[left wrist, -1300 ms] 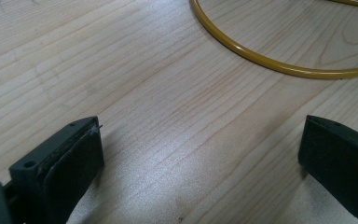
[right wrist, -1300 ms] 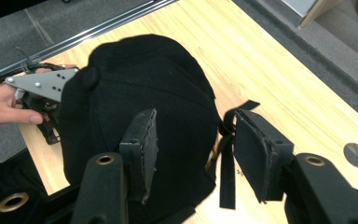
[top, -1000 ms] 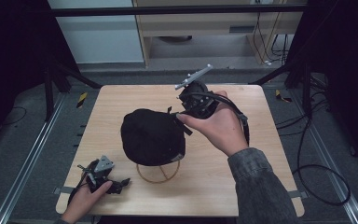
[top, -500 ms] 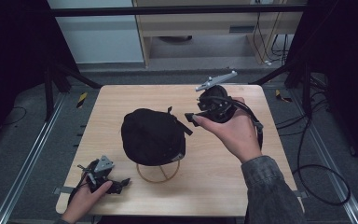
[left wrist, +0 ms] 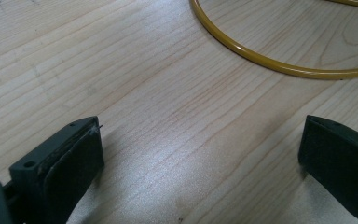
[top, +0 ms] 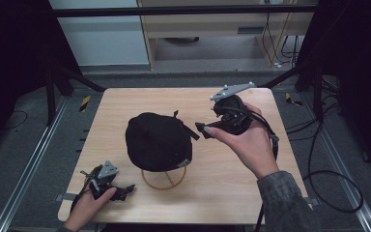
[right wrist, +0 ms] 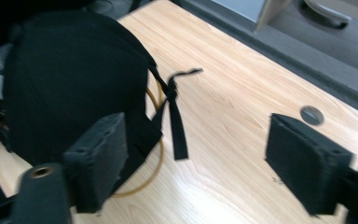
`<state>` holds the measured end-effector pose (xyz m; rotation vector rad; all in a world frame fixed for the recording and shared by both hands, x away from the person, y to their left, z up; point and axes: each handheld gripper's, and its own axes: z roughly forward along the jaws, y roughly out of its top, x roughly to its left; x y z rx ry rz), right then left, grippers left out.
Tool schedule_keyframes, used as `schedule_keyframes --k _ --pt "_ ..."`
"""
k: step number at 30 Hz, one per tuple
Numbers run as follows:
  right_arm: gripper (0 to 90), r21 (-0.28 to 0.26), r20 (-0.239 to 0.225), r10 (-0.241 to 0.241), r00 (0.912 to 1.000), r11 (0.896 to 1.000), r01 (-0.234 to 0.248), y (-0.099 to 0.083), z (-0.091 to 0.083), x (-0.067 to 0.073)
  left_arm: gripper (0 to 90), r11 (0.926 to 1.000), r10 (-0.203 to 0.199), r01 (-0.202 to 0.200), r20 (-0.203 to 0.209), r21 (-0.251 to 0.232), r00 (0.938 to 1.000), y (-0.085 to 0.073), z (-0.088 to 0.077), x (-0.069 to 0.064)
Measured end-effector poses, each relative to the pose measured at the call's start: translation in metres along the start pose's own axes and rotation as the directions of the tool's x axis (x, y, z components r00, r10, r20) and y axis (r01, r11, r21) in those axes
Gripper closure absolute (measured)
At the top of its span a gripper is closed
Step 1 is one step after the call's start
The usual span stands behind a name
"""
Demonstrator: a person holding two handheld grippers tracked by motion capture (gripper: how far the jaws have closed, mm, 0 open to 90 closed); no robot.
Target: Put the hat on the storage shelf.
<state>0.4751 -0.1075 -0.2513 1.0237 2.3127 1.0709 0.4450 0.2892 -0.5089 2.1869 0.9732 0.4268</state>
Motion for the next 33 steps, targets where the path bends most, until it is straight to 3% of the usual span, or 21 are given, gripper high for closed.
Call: schedule_keyframes --k 3,8,14,23,28,33 --pt "12.9 0.009 0.031 -0.008 0.9995 1.0 0.008 -0.009 0.001 0.0 0.0 1.0 0.001 -0.001 0.0 0.0 1.0 0.0 0.0 0.0" --pt "8.6 -0.002 0.043 0.003 0.9991 1.0 -0.003 -0.029 0.0 -0.006 0.0 1.0 0.003 -0.003 0.001 0.0 1.0 -0.001 0.0 0.0" --pt "7.8 -0.022 0.063 0.02 0.9978 1.0 -0.018 -0.054 -0.005 -0.013 0.0 1.0 0.004 -0.004 0.002 0.002 1.0 -0.001 -0.001 -0.001" --pt "7.8 -0.009 0.1 0.062 0.993 0.998 -0.062 -0.088 -0.004 -0.024 0.0 1.0 0.001 -0.001 0.0 0.003 1.0 -0.001 -0.001 -0.001" --pt "8.0 -0.001 0.124 0.094 0.9879 0.996 -0.094 -0.106 0.002 -0.03 0.0 1.0 0.0 0.0 -0.001 0.002 1.0 -0.001 -0.001 -0.002" --pt "8.8 0.017 0.13 0.113 0.9851 0.993 -0.116 -0.126 0.019 -0.033 0.0 1.0 0.0 0.0 -0.001 0.002 1.0 -0.001 -0.001 -0.002"
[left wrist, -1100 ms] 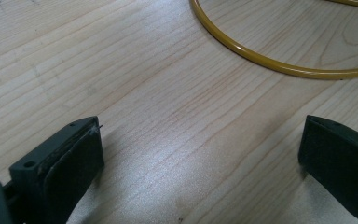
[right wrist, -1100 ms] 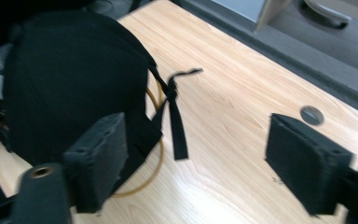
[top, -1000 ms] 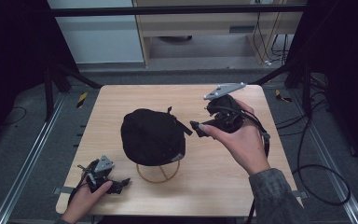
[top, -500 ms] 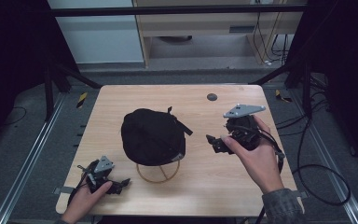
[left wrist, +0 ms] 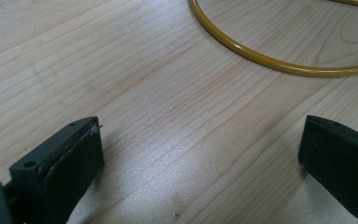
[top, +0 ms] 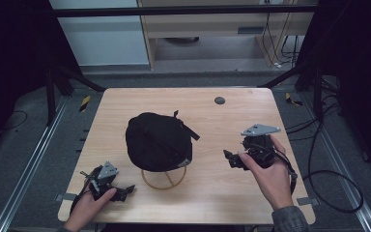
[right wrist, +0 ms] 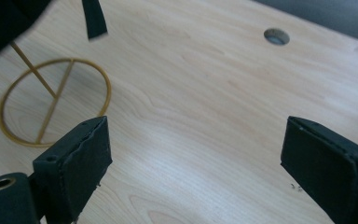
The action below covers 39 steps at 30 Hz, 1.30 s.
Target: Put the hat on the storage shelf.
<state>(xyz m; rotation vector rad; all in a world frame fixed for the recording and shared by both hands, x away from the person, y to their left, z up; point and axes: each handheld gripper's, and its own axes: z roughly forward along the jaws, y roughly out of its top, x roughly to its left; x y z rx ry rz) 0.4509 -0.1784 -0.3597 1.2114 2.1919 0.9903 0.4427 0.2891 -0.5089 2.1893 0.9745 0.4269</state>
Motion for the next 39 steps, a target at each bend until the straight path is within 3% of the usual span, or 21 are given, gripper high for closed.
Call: schedule_keyframes --k 14,22,39 --pt "10.7 0.085 -0.017 -0.013 0.9998 0.996 0.015 -0.034 0.044 0.007 0.0 1.0 0.0 0.0 0.0 0.0 1.0 0.0 0.0 0.0" --pt "11.2 0.101 -0.014 0.035 0.9993 0.994 -0.033 -0.05 0.067 0.002 0.0 1.0 0.0 0.0 0.0 0.0 1.0 0.0 0.0 0.0" --pt "11.5 0.127 -0.015 0.075 0.9971 0.989 -0.073 -0.066 0.089 -0.003 0.0 1.0 0.0 0.0 0.0 0.0 1.0 0.0 0.0 0.0"
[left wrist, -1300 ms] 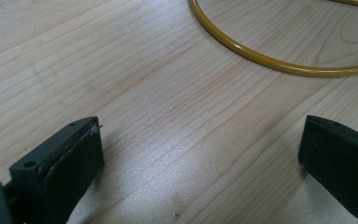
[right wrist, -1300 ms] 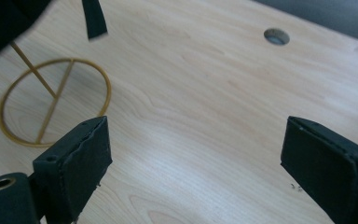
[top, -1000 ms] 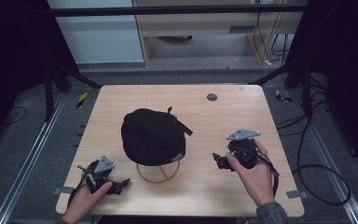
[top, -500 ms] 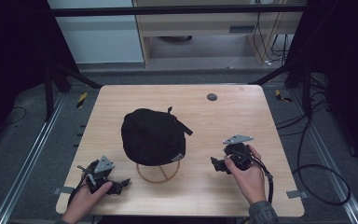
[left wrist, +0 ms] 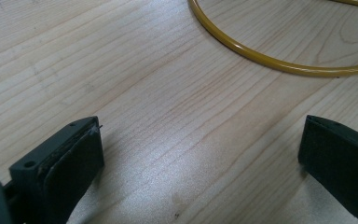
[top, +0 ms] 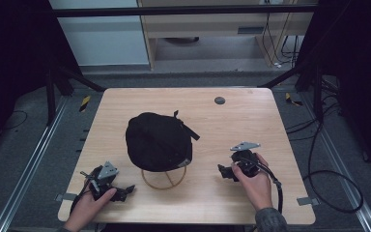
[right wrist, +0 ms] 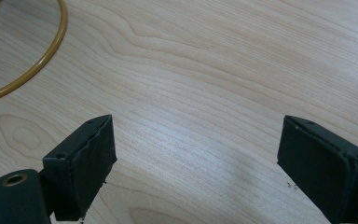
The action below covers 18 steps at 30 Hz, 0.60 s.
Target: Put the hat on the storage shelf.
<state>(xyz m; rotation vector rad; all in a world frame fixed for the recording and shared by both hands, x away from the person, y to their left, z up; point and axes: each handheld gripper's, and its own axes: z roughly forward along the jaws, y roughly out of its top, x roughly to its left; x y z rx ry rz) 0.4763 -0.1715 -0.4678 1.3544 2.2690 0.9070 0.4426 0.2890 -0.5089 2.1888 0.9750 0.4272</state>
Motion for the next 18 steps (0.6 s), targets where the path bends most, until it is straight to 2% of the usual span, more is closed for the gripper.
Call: schedule_keyframes --k 12,18 --pt "11.5 0.015 -0.017 0.0 0.9999 1.0 0.0 0.001 0.017 0.006 0.0 1.0 0.0 0.0 0.0 0.0 1.0 0.0 0.0 0.0" --pt "11.5 -0.003 -0.023 0.024 0.9994 1.0 -0.024 0.001 0.023 0.007 0.0 1.0 0.0 0.0 0.0 0.0 1.0 0.0 0.0 0.0"
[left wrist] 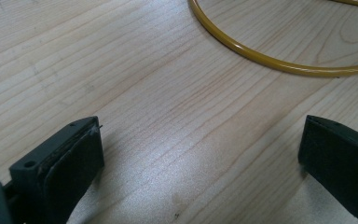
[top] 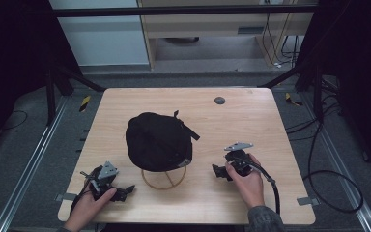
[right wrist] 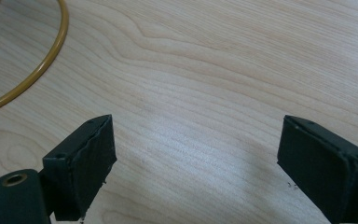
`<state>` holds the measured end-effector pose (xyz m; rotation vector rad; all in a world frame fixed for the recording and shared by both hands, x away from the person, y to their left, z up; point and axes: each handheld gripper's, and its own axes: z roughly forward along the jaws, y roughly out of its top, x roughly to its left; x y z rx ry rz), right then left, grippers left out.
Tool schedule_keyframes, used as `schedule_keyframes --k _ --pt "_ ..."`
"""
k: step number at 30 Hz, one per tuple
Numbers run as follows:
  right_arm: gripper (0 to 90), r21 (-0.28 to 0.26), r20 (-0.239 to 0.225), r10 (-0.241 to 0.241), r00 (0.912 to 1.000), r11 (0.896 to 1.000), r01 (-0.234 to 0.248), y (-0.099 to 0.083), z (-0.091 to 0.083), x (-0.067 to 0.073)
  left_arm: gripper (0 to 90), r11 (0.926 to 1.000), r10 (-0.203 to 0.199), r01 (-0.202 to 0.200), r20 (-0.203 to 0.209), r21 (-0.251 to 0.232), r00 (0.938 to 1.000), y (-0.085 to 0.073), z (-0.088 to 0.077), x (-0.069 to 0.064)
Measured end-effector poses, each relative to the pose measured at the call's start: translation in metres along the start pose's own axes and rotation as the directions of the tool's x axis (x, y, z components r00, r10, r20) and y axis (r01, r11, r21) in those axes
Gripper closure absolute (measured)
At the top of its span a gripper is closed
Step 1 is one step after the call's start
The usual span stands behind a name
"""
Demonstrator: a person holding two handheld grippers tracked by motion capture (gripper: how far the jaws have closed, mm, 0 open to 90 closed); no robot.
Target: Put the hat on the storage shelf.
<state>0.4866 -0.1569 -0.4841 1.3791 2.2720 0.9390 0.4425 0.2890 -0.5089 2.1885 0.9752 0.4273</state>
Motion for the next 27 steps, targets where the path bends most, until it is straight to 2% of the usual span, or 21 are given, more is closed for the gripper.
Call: schedule_keyframes --k 11,16,21,22,27 --pt "10.4 0.002 0.004 0.024 0.9997 1.0 -0.024 -0.004 0.019 0.001 0.0 1.0 0.0 0.0 0.0 0.0 1.0 0.0 0.0 0.0" --pt "8.6 -0.023 0.022 0.031 0.9993 0.999 -0.03 -0.005 0.022 0.005 0.0 1.0 0.0 0.0 0.0 0.0 1.0 0.0 0.0 0.0" --pt "3.4 -0.051 0.082 -0.01 0.9966 0.999 0.014 -0.01 0.028 0.014 0.0 1.0 0.001 -0.001 0.002 0.0 1.0 0.0 0.0 0.0" --pt "3.4 -0.069 0.084 -0.006 0.9964 0.998 0.012 -0.012 0.028 0.014 0.0 1.0 0.002 -0.002 0.002 0.0 1.0 0.0 0.0 0.0" --pt "3.4 -0.068 0.085 -0.008 0.9964 0.998 0.014 -0.014 0.026 0.013 0.0 1.0 0.005 -0.005 0.005 0.0 1.0 0.0 0.0 0.0"
